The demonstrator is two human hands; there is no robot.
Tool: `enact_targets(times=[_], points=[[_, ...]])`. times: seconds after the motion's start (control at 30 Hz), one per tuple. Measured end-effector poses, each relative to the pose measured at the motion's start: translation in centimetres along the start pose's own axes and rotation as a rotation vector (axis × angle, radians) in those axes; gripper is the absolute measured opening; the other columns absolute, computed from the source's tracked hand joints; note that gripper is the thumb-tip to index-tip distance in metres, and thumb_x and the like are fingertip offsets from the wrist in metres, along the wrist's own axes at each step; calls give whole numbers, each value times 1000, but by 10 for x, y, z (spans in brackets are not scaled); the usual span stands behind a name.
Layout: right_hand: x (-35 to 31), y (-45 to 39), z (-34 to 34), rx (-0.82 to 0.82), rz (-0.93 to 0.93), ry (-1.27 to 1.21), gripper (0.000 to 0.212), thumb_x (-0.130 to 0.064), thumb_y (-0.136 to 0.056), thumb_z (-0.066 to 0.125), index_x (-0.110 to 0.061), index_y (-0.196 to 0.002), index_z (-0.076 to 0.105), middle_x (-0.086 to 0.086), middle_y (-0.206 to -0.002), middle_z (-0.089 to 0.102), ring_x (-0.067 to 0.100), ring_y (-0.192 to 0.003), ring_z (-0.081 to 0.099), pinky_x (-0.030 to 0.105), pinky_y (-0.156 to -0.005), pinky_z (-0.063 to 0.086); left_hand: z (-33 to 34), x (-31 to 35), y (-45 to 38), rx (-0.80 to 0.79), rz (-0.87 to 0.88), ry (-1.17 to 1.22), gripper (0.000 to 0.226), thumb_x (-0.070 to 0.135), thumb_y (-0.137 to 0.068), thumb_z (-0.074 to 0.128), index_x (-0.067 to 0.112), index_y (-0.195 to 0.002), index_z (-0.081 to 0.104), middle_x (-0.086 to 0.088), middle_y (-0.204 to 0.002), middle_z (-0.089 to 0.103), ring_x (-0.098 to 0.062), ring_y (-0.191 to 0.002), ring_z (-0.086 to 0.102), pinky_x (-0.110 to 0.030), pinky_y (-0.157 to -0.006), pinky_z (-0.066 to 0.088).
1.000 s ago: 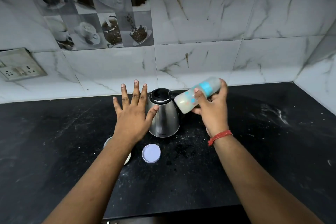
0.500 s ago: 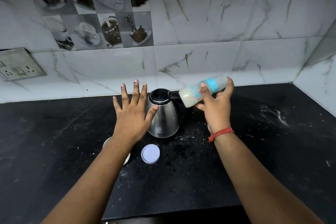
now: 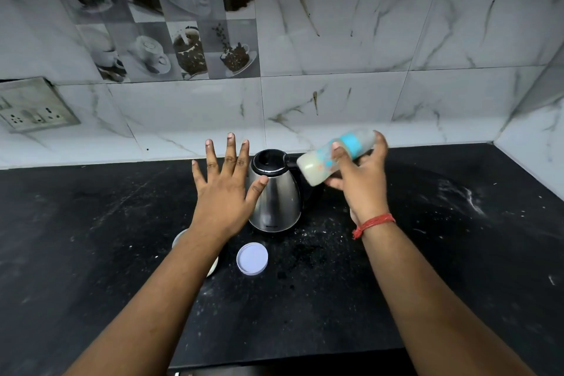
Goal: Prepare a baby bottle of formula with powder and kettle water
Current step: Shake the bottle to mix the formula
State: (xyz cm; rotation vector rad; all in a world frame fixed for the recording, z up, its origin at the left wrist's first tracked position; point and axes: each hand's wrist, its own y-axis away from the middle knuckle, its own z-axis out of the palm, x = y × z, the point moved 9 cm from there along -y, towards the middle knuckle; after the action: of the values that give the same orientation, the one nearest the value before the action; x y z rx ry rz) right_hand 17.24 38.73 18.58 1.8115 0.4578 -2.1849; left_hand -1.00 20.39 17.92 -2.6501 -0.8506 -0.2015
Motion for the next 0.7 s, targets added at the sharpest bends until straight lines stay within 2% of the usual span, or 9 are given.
enact_targets(times=[0.07, 0.17, 0.3, 0.4, 0.43, 0.53, 0.57, 0.67, 0.7], points=[[-3, -2, -3, 42, -20, -11, 79, -26, -92, 74, -36, -152, 23, 2, -124, 60, 21, -104, 72, 47, -71, 65, 0, 1, 1, 4, 6, -4, 88, 82, -87, -10, 36, -162, -13, 10, -167, -28, -30, -153, -31, -65, -123, -9], [4, -1, 16, -145, 30, 96, 77, -24, -90, 76, -39, -148, 28, 7, -129, 61, 23, -104, 72, 52, -72, 64, 0, -1, 0, 2, 1, -12, 87, 82, -87, -10, 36, -161, -14, 10, -167, -28, -29, -153, -32, -64, -123, -9], [-4, -6, -5, 55, -13, -38, 77, -24, -93, 73, -36, -151, 24, 5, -128, 59, 20, -102, 73, 47, -73, 65, -2, -2, -1, 8, -8, 1, 89, 83, -86, -11, 36, -162, -13, 9, -169, -26, -29, -153, -32, -64, -123, -10], [-1, -3, 13, -127, 16, 98, 74, -24, -92, 75, -39, -147, 29, 7, -125, 61, 22, -103, 72, 47, -70, 65, -3, -4, -1, 11, -6, 4, 89, 84, -85, -13, 37, -161, -14, 9, -169, -26, -29, -153, -32, -64, -123, -9], [-1, -3, 13, -127, 17, 91, 72, -24, -91, 75, -41, -145, 31, 7, -124, 62, 21, -103, 72, 47, -70, 65, -3, -4, -2, 9, -10, 9, 90, 84, -84, -13, 37, -161, -14, 9, -169, -26, -29, -153, -32, -64, -123, -9], [-8, -5, -7, 68, -36, -52, 73, -23, -94, 72, -36, -149, 26, -1, -120, 61, 16, -104, 72, 43, -71, 64, -3, -3, -3, 7, -13, 13, 90, 84, -84, -13, 37, -161, -14, 8, -169, -26, -29, -153, -32, -64, -123, -10], [-9, -5, -6, 64, -34, -50, 74, -22, -94, 72, -34, -150, 25, -1, -120, 61, 18, -104, 72, 43, -71, 64, -3, -1, -2, 10, -6, 10, 89, 84, -85, -12, 37, -161, -14, 8, -169, -26, -29, -153, -32, -64, -123, -10], [1, -3, 14, -146, 44, 49, 74, -19, -93, 73, -35, -149, 27, 7, -124, 63, 23, -106, 72, 44, -69, 64, -4, -1, -3, 14, -1, 8, 86, 82, -87, -8, 37, -161, -14, 9, -168, -26, -29, -153, -31, -64, -123, -9], [1, -3, 12, -124, 48, 22, 74, -19, -93, 73, -35, -150, 27, 8, -125, 63, 22, -105, 72, 44, -69, 64, -4, -2, -4, 11, -7, 10, 86, 82, -87, -9, 37, -161, -15, 9, -169, -26, -29, -153, -32, -64, -123, -9]])
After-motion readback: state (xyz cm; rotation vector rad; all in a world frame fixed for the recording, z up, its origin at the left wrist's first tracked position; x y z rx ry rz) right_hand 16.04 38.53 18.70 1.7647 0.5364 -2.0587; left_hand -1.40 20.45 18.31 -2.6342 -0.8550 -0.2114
